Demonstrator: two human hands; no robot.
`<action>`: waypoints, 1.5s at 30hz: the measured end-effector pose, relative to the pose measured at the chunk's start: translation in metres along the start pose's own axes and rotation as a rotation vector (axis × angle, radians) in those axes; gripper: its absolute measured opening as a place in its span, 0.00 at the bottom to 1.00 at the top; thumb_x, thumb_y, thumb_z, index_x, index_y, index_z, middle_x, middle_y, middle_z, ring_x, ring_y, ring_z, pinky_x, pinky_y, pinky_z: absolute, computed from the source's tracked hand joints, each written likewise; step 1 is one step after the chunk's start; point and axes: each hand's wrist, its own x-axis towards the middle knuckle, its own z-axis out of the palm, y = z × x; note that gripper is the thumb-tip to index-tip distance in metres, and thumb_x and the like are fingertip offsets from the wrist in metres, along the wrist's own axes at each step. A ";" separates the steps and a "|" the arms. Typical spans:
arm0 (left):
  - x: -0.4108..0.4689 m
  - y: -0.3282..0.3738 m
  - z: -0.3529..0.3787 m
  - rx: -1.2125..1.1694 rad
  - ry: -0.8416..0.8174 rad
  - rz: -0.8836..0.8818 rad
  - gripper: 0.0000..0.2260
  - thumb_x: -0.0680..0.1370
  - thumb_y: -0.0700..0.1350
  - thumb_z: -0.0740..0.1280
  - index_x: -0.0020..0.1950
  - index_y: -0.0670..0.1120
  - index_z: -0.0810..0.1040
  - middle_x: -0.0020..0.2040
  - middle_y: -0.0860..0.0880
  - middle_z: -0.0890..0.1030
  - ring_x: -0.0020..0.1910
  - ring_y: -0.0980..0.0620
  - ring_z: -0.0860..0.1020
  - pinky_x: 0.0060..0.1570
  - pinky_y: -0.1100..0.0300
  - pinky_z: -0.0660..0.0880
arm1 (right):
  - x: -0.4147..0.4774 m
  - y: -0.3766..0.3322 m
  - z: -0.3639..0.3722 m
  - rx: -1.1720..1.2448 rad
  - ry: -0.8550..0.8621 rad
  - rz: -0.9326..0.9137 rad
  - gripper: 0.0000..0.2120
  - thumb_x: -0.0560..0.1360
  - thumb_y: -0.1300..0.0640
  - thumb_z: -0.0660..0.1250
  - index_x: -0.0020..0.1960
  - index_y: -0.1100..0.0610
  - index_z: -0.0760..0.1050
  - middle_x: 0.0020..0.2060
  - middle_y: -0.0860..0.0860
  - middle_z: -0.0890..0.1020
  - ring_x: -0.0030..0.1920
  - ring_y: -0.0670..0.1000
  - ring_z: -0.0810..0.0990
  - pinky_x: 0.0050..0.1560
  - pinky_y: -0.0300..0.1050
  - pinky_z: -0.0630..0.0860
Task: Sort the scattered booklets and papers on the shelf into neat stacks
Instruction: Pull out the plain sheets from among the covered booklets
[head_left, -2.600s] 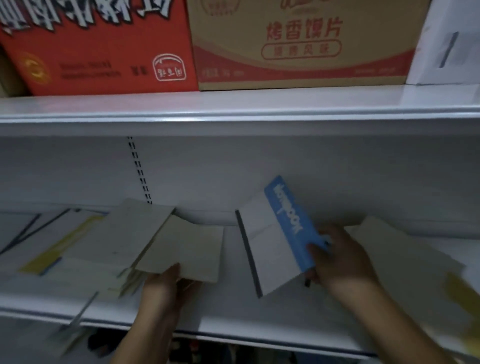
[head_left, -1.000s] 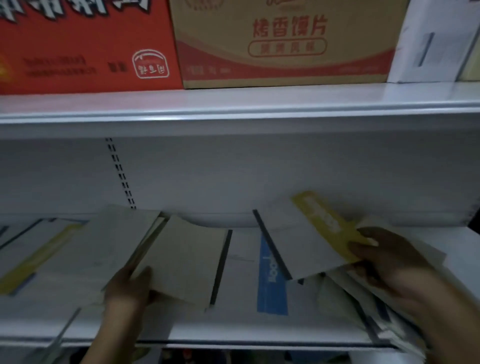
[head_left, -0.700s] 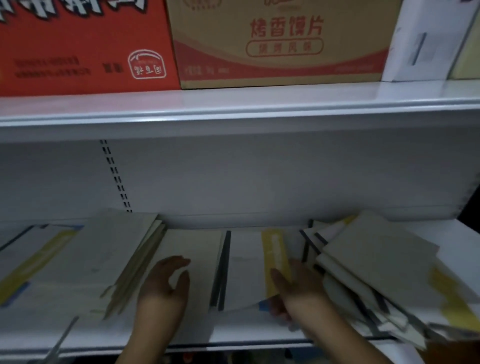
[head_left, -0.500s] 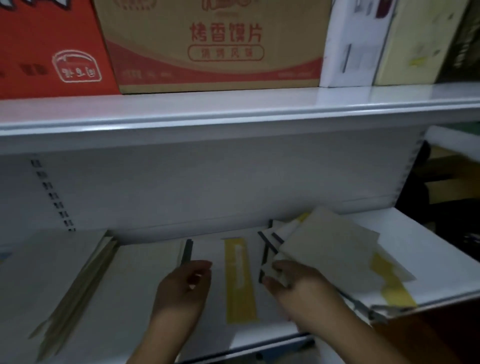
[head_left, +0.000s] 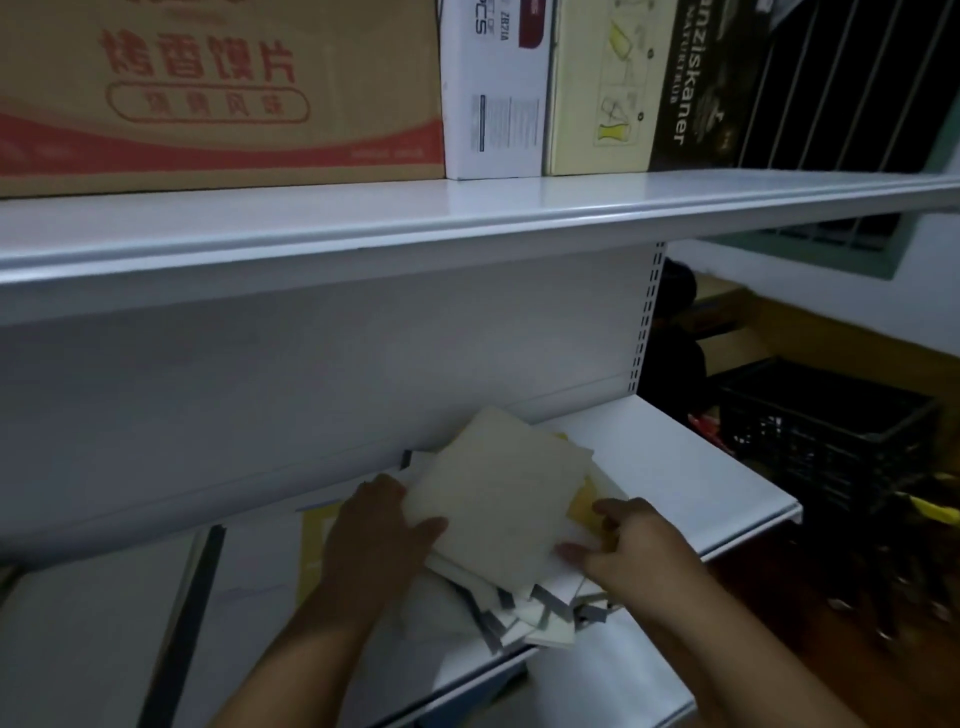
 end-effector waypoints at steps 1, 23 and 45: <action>0.000 -0.005 -0.007 -0.075 -0.013 -0.043 0.16 0.71 0.52 0.70 0.52 0.45 0.71 0.47 0.47 0.76 0.43 0.48 0.78 0.39 0.58 0.75 | 0.001 0.000 0.001 -0.027 -0.015 -0.002 0.36 0.65 0.37 0.70 0.67 0.54 0.68 0.61 0.54 0.71 0.58 0.53 0.76 0.55 0.42 0.73; -0.131 -0.219 -0.119 0.016 0.666 -0.427 0.24 0.63 0.47 0.64 0.55 0.37 0.78 0.52 0.33 0.79 0.52 0.33 0.76 0.51 0.47 0.72 | 0.009 -0.077 0.034 -0.446 -0.213 -0.201 0.37 0.69 0.31 0.58 0.71 0.50 0.62 0.70 0.49 0.67 0.68 0.52 0.68 0.65 0.44 0.68; -0.108 -0.217 -0.090 0.080 0.192 -0.232 0.15 0.66 0.51 0.60 0.34 0.44 0.84 0.42 0.40 0.84 0.44 0.40 0.83 0.46 0.48 0.77 | -0.063 -0.225 0.167 -0.149 -0.380 -0.676 0.12 0.77 0.55 0.59 0.35 0.54 0.72 0.38 0.48 0.77 0.46 0.51 0.78 0.34 0.38 0.69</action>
